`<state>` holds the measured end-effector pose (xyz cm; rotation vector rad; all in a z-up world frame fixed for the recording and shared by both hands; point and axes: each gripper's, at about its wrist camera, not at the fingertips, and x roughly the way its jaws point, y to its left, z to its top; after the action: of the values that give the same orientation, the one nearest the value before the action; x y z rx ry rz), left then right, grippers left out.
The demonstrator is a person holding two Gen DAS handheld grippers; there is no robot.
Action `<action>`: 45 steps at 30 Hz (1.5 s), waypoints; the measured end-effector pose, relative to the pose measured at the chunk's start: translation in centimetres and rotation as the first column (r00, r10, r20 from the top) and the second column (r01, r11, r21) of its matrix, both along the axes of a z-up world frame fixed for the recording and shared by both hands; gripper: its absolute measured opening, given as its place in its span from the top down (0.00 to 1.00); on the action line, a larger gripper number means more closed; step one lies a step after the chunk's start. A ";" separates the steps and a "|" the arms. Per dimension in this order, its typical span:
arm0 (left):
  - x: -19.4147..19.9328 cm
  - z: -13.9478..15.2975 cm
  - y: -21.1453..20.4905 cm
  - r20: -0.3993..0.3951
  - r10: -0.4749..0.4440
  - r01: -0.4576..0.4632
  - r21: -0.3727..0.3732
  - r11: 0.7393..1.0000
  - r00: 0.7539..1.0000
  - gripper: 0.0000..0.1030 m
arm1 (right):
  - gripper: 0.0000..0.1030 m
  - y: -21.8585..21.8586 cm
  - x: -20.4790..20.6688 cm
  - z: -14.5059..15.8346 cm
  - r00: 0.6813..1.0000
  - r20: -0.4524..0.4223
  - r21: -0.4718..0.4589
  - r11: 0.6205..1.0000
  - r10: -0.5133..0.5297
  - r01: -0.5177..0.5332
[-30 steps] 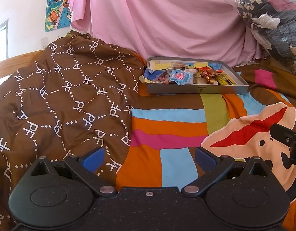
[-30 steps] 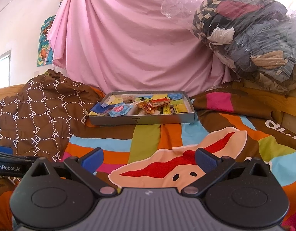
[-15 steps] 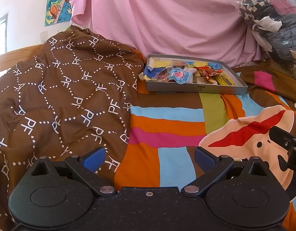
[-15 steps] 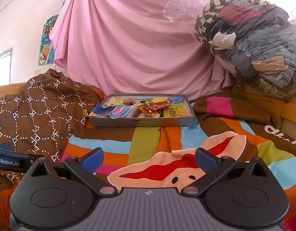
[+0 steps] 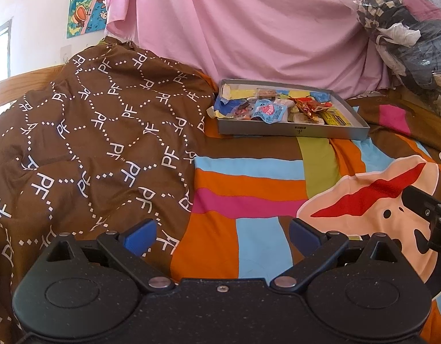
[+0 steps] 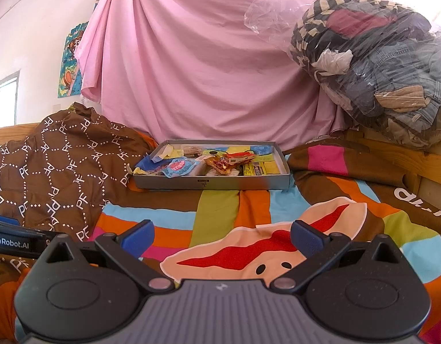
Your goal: Organize snacks
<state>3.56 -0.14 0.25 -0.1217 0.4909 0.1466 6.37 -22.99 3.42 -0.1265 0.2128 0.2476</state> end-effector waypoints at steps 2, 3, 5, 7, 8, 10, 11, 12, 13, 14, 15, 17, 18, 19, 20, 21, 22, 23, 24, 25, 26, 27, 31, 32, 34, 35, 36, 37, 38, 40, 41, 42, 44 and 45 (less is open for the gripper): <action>0.0 0.0 0.0 0.000 -0.001 0.001 -0.001 1.000 1.000 0.04 | 0.00 0.0 0.0 0.0 1.000 0.001 0.000 1.000 0.000 0.000; 0.0 0.0 0.0 0.000 -0.001 0.001 0.000 1.000 1.000 0.04 | 0.00 0.0 0.0 0.0 1.000 0.001 0.000 1.000 0.000 0.000; 0.0 0.0 0.0 0.000 -0.002 0.002 -0.001 1.000 1.000 0.04 | 0.00 0.0 0.0 0.0 1.000 0.000 0.000 1.000 0.000 0.000; 0.0 0.0 0.0 0.000 -0.001 0.001 0.000 1.000 1.000 0.04 | 0.00 0.0 0.0 0.0 1.000 0.000 0.000 1.000 -0.001 0.001; 0.0 0.0 0.0 0.000 -0.001 0.001 -0.001 1.000 1.000 0.04 | 0.00 0.0 0.0 0.0 1.000 0.000 0.000 1.000 0.000 0.000; 0.0 0.0 0.0 0.000 -0.002 0.002 -0.001 1.000 1.000 0.04 | 0.00 0.0 0.0 0.0 1.000 0.000 0.000 1.000 0.000 0.000; 0.0 0.0 0.0 0.000 -0.003 0.003 0.000 1.000 1.000 0.04 | 0.00 0.0 0.0 0.0 1.000 0.001 -0.001 1.000 0.000 0.000; 0.0 0.0 0.0 0.000 -0.002 0.002 0.000 1.000 1.000 0.04 | 0.00 0.0 0.0 0.0 1.000 0.001 -0.001 1.000 0.000 0.000; 0.0 0.0 0.0 0.000 -0.003 0.003 0.000 1.000 1.000 0.04 | 0.00 0.0 0.0 0.0 1.000 0.001 0.000 1.000 0.000 0.000; 0.0 0.0 0.0 0.000 -0.002 0.002 -0.001 1.000 1.000 0.04 | 0.00 0.0 0.0 0.0 1.000 0.001 0.000 1.000 0.000 0.000; 0.0 0.0 0.0 0.000 -0.002 0.002 0.000 1.000 1.000 0.04 | 0.00 0.0 0.0 0.0 1.000 0.001 -0.001 1.000 -0.001 0.001; 0.0 0.0 0.0 -0.001 -0.002 0.002 0.000 1.000 1.000 0.04 | 0.00 0.0 0.0 0.0 1.000 0.001 0.000 1.000 -0.001 0.001; 0.0 0.0 0.0 -0.001 -0.002 0.002 0.000 1.000 1.000 0.04 | 0.00 0.0 0.0 0.0 1.000 0.001 0.000 1.000 -0.001 0.001; 0.1 0.0 0.0 -0.001 -0.002 0.002 0.000 1.000 1.000 0.04 | 0.00 0.1 0.0 0.0 1.000 0.001 -0.001 1.000 0.000 0.000; 0.1 0.1 0.0 -0.001 -0.002 0.002 -0.001 1.000 1.000 0.04 | 0.00 0.1 0.0 0.0 1.000 0.001 -0.001 1.000 -0.001 0.001; 0.1 0.1 0.0 -0.001 -0.002 0.002 -0.001 1.000 1.000 0.04 | 0.00 0.1 0.0 0.0 1.000 0.001 -0.001 1.000 -0.002 0.002; 0.1 0.1 0.0 -0.001 -0.003 0.003 -0.001 1.000 1.000 0.04 | 0.00 0.1 0.0 0.0 1.000 0.001 -0.001 1.000 -0.002 0.002; 0.1 0.1 -0.1 -0.002 -0.003 0.003 -0.001 1.000 1.000 0.04 | 0.00 0.1 0.0 0.0 1.000 0.001 0.000 1.000 -0.002 0.002; 0.1 0.1 -0.1 -0.002 -0.003 0.003 -0.001 1.000 1.000 0.04 | 0.00 0.1 0.0 0.0 1.000 0.001 0.000 1.000 -0.002 0.002; 0.1 0.0 -0.1 -0.003 -0.003 0.003 -0.001 1.000 1.000 0.04 | 0.00 0.1 0.0 0.0 1.000 0.001 0.000 1.000 -0.002 0.002; 0.1 0.0 0.0 -0.003 -0.004 0.004 -0.002 1.000 1.000 0.04 | 0.00 0.1 0.0 0.0 1.000 0.000 -0.001 1.000 -0.002 0.002; 0.0 0.0 0.0 -0.003 -0.002 0.002 -0.002 1.000 1.000 0.04 | 0.00 0.1 0.0 0.0 1.000 0.000 -0.001 1.000 -0.001 0.001; 0.0 -0.2 0.1 -0.003 -0.003 0.003 -0.003 1.000 1.000 0.04 | 0.00 0.2 -0.1 0.1 1.000 0.000 -0.003 1.000 0.000 0.000; 0.1 -0.1 0.1 -0.003 -0.002 0.002 -0.001 1.000 1.000 0.04 | 0.00 0.2 -0.1 0.1 1.000 0.001 -0.002 1.000 -0.001 0.001; 0.0 -0.2 0.1 -0.004 0.000 0.000 -0.001 1.000 1.000 0.04 | 0.00 0.1 -0.1 0.1 1.000 0.000 -0.002 1.000 0.000 0.000; -0.1 -0.2 0.2 -0.004 0.001 -0.001 -0.001 1.000 1.000 0.04 | 0.00 0.1 -0.1 0.0 1.000 0.000 -0.002 1.000 0.000 0.000; -0.1 -0.3 0.2 -0.004 0.001 -0.001 0.000 1.000 1.000 0.04 | 0.00 0.1 -0.1 0.1 1.000 0.000 -0.003 1.000 0.000 0.000; -0.1 -0.3 0.2 -0.004 0.002 -0.002 0.000 1.000 1.000 0.05 | 0.00 0.1 0.0 0.1 1.000 0.000 -0.003 1.000 0.000 0.000; -0.1 -0.3 0.2 -0.003 0.001 -0.001 0.000 1.000 1.000 0.05 | 0.00 0.1 -0.1 0.0 1.000 0.000 -0.003 1.000 0.000 0.000; -0.1 -0.2 0.1 -0.002 -0.001 0.001 -0.001 1.000 1.000 0.05 | 0.00 0.1 -0.1 0.0 1.000 0.001 -0.003 1.000 0.000 0.000; -0.1 -0.1 0.1 -0.002 -0.002 0.002 -0.001 1.000 1.000 0.05 | 0.00 0.1 0.0 0.1 1.000 0.001 -0.003 1.000 0.000 0.000; -0.1 0.0 0.1 -0.002 -0.003 0.003 -0.001 1.000 1.000 0.05 | 0.00 0.1 -0.1 0.0 1.000 0.000 -0.003 1.000 0.000 0.000; -0.1 0.0 0.0 -0.003 -0.002 0.002 -0.002 1.000 1.000 0.05 | 0.00 0.1 0.0 0.0 1.000 -0.001 -0.004 1.000 0.000 0.000; 0.0 0.0 0.0 -0.003 -0.001 0.001 -0.001 1.000 1.000 0.05 | 0.00 0.1 0.0 0.0 1.000 -0.002 -0.004 1.000 0.000 0.000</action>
<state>3.54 -0.15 0.29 -0.1221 0.4939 0.1453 6.33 -22.85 3.45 -0.1304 0.2148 0.2472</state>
